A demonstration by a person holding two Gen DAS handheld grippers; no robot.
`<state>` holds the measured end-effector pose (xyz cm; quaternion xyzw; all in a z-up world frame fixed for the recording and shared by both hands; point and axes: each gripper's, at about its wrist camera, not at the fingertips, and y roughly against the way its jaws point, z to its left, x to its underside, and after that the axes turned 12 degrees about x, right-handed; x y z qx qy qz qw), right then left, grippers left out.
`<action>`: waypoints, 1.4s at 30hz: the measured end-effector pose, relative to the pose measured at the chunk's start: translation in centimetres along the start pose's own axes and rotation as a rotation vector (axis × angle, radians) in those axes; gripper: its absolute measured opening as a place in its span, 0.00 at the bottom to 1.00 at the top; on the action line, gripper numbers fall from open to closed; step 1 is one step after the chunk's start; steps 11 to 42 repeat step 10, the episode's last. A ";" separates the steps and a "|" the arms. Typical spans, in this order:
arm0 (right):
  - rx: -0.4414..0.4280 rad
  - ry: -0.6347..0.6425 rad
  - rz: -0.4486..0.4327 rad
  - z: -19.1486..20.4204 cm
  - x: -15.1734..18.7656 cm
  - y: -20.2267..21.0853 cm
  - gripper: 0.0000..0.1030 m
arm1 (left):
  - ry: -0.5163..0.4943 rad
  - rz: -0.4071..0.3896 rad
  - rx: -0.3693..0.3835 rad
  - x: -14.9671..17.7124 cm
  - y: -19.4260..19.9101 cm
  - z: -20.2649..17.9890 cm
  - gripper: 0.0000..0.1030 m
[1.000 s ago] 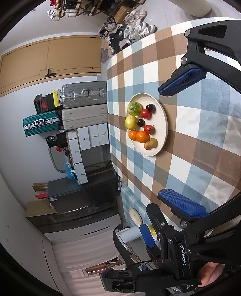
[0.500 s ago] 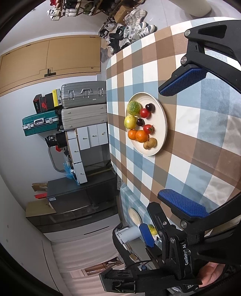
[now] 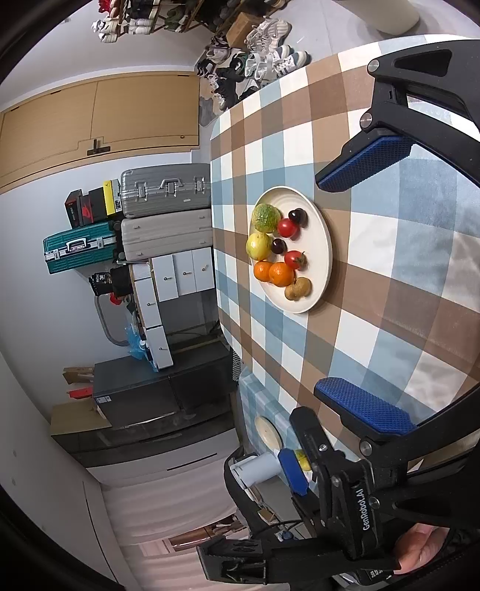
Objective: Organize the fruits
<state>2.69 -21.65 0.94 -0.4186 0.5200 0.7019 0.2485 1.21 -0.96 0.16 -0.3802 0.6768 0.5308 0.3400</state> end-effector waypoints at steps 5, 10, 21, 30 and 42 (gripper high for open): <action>0.003 -0.006 0.008 -0.3 0.0 -0.2 0.99 | 0.041 0.042 -0.002 0.0 -0.6 0.8 0.99; 0.005 -0.005 0.009 -0.3 0.0 -0.2 0.99 | 0.076 0.081 0.025 0.2 -1.3 1.5 0.99; 0.005 -0.005 0.009 -0.3 0.0 -0.2 0.99 | 0.076 0.081 0.025 0.2 -1.3 1.5 0.99; 0.005 -0.005 0.009 -0.3 0.0 -0.2 0.99 | 0.076 0.081 0.025 0.2 -1.3 1.5 0.99; 0.005 -0.005 0.009 -0.3 0.0 -0.2 0.99 | 0.076 0.081 0.025 0.2 -1.3 1.5 0.99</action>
